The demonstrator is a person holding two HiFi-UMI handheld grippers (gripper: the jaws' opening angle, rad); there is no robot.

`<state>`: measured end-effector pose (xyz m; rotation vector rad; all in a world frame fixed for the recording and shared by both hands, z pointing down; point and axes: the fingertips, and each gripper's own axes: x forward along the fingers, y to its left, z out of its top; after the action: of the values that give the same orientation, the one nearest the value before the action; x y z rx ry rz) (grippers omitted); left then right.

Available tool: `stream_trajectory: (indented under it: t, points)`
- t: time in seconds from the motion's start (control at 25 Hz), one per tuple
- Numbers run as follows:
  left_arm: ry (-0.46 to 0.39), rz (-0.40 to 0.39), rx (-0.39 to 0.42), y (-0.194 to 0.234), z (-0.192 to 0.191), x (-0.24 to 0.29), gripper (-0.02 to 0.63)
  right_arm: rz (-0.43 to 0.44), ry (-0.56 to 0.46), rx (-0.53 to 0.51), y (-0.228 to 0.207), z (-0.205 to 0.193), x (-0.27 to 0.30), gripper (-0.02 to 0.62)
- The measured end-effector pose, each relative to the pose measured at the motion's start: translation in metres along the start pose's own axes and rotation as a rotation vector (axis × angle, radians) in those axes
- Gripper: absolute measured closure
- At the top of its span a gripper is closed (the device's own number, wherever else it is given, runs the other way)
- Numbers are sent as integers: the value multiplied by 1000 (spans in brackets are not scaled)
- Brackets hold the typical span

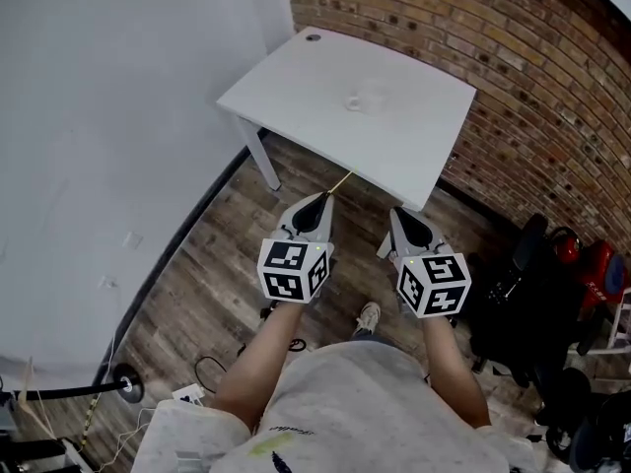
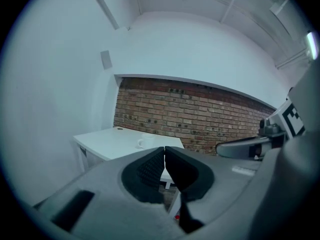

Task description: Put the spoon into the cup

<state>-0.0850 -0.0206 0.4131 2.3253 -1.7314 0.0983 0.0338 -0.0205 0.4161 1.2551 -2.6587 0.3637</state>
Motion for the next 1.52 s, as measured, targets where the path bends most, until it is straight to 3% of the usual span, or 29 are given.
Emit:
stream_trajectory:
  t: [0.52, 1.12, 1.52]
  points:
    - [26, 47, 33, -5, 28, 111, 601, 38, -3, 26, -101, 36, 60, 585]
    - [36, 65, 41, 16, 37, 177, 601, 58, 6, -2, -142, 51, 109, 584]
    - [61, 38, 57, 54, 43, 242, 603, 28, 19, -11, -169, 63, 168, 584]
